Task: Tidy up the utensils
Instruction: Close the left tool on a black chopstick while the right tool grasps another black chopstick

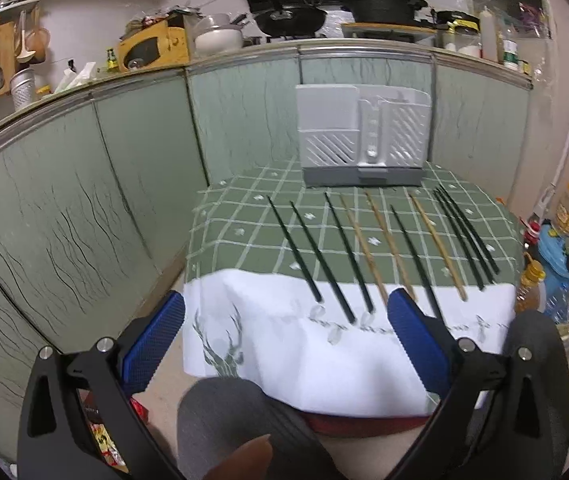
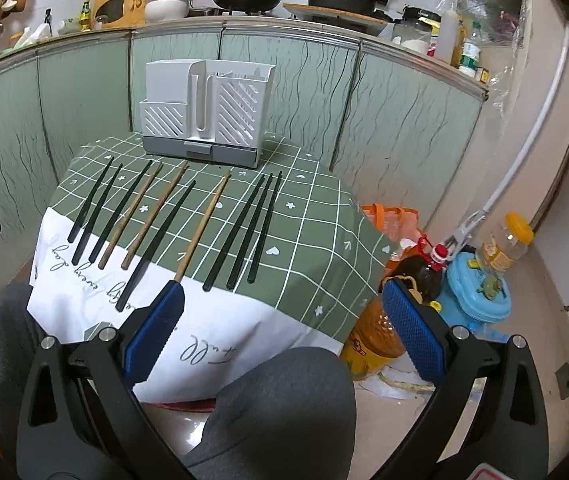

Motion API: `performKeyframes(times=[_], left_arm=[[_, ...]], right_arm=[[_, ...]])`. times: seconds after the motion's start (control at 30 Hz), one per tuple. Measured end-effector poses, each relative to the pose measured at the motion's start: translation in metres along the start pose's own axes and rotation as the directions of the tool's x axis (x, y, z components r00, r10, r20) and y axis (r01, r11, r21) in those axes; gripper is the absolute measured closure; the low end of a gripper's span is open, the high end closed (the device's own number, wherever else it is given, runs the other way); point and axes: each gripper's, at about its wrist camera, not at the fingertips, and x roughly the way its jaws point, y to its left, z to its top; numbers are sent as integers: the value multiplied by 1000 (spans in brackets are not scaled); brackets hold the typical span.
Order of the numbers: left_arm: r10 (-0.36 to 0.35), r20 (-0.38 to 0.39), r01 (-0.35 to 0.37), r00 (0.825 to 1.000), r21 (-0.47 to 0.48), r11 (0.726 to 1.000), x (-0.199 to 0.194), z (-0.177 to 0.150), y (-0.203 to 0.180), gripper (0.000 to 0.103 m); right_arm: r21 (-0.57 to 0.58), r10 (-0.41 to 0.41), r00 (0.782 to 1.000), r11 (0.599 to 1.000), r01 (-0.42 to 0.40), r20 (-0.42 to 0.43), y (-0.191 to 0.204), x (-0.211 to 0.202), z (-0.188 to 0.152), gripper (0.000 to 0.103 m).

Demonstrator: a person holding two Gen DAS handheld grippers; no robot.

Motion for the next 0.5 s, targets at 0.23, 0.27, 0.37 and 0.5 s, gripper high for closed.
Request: performKeyframes(times=[0.23,0.27,0.37,0.5], left_arm=[[22,23,-22,999,-10,1000,31,6,11,4],[27,20,-27,999,-12,1000,37,7,11,4],[25,-1,-25,1000,-22,999,54,6,8,4],[23,-23,-24,999,-46,999,76,3,4,4]], right_arm=[[21,37,999,999,-37,-16,-15,37,6,8],[18,33,999,999,-33,-20,-16,42,6,8],[11,30,999,999,-30,-30,-18,58,5,8],[18,33,999,999,-33,-34,-20,78,1,8]])
